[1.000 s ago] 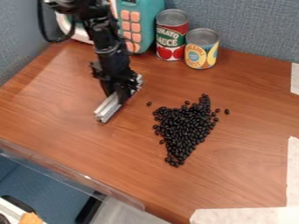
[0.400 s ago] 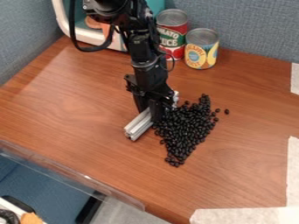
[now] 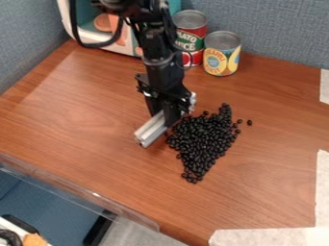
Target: Sweep into pile
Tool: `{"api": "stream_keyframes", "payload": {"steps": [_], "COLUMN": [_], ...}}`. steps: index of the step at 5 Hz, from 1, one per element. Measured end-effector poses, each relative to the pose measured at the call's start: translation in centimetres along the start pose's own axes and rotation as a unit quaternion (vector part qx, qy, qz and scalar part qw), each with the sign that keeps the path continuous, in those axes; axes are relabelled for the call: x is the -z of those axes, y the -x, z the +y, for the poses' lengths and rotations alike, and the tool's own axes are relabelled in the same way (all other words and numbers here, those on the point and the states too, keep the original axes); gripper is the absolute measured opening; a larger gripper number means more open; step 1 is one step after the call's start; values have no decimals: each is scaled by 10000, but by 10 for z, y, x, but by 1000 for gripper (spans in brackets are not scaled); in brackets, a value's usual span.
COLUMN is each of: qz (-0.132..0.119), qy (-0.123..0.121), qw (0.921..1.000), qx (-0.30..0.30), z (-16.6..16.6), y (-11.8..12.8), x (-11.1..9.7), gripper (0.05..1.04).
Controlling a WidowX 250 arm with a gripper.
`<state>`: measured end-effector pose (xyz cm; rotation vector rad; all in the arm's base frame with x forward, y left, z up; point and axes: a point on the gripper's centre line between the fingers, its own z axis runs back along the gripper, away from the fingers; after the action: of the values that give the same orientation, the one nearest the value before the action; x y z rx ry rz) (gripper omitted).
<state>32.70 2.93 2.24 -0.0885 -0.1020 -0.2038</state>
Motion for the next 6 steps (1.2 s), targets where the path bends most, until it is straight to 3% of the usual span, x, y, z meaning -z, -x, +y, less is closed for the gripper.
{"api": "stream_keyframes", "payload": {"steps": [2,3,4,6], "qz": [-295,-167,138,410], "qy": [-197,-419,-520,-640], "qw": [9985,9975,9970,9954], "qx": [-426,-545,-554,-583], "z": [51,76,86,96], "y": [3,12,17,21], "x": [-20,-14,4,13], "gripper": [366,366,366,414]}}
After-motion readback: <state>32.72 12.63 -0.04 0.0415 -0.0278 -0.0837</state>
